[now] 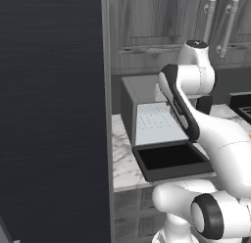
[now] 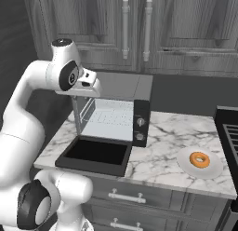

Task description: Pick up the bagel from the plate, place it on the toaster oven rack, close the door, and set the timer.

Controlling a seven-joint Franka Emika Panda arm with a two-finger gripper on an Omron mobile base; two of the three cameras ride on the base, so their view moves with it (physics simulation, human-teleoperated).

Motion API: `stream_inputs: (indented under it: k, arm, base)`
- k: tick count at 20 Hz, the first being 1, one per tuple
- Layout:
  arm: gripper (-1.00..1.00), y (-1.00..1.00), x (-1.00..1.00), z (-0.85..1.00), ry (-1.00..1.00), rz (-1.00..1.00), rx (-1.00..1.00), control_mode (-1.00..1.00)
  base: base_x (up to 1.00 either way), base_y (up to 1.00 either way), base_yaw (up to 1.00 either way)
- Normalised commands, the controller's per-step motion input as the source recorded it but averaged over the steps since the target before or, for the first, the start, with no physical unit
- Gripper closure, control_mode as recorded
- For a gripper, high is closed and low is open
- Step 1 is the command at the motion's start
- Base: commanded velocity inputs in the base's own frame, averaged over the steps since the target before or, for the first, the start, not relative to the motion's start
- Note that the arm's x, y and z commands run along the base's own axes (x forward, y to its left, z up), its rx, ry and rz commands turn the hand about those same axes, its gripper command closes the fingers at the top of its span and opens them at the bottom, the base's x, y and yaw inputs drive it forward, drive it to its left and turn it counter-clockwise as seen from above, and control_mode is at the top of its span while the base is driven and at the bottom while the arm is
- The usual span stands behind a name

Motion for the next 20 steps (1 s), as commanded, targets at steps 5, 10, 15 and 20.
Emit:
stream_inputs:
  k: [5,10,15,20]
  arm:
    - [-1.00,-0.21,-0.03,0.00,0.00,0.00,0.05,-1.00]
    - [-1.00,-0.51,-0.20,-0.02,0.00,0.00,0.19,-1.00]
    - [-1.00,-0.47,-0.14,-0.10,0.00,0.00,0.20,-1.00]
    - [-1.00,-0.36,-0.04,-0.20,0.00,0.00,0.20,-1.00]
  base:
    - [0.00,0.00,0.00]
    - [0.00,0.00,0.00]
    - [0.00,0.00,0.00]
    - [0.00,0.00,0.00]
